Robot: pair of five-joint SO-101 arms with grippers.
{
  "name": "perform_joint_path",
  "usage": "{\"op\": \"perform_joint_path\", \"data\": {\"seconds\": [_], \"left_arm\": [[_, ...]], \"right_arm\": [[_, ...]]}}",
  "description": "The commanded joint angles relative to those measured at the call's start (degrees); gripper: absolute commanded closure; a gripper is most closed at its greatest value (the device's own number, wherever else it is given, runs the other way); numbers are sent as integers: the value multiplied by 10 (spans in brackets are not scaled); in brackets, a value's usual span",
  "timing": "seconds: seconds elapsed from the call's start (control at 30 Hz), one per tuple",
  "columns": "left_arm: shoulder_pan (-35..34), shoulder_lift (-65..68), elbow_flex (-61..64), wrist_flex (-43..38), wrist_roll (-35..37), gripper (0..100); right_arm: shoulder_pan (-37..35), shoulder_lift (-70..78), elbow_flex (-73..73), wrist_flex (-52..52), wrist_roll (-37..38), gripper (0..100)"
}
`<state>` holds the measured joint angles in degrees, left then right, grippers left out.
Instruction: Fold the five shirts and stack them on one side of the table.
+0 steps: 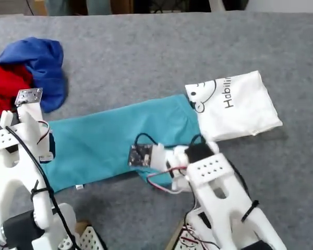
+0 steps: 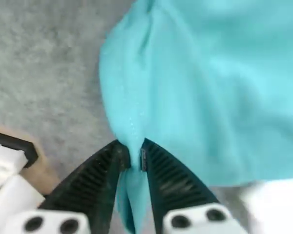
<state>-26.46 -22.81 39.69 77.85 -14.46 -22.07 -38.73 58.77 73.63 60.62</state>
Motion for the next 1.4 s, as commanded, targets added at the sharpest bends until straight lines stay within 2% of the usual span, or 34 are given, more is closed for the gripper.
{"op": "perform_joint_path", "data": {"seconds": [0.0, 0.3, 0.43, 0.7, 0.83, 0.93, 1.0, 1.17, 1.23, 1.3, 1.37], "left_arm": [[5, -18, -1, -4, 4, 971], [5, -18, -4, -16, 2, 971], [5, -16, -4, -16, 0, 971], [5, -18, -4, -16, -1, 971], [4, -18, -4, -16, -1, 971], [4, -18, -3, -13, -1, 971], [4, -18, -3, -13, -1, 971], [4, -18, -4, -12, -1, 971], [2, -18, -5, -11, -1, 971], [0, -18, -15, 12, -1, 970], [0, -16, -51, 67, -1, 968]], "right_arm": [[9, 45, -106, 26, -4, 985], [9, 349, -393, 36, -3, 985], [6, 487, -540, 92, 35, 985], [11, 680, -788, 156, 36, 978], [17, 702, -850, 154, -11, 841], [26, 701, -865, 159, -20, 734], [35, 700, -869, 162, -20, 710], [51, 680, -869, 242, -21, 732], [54, 649, -864, 273, -36, 828], [55, 606, -863, 273, -77, 994], [56, 562, -858, 274, -113, 934]]}}
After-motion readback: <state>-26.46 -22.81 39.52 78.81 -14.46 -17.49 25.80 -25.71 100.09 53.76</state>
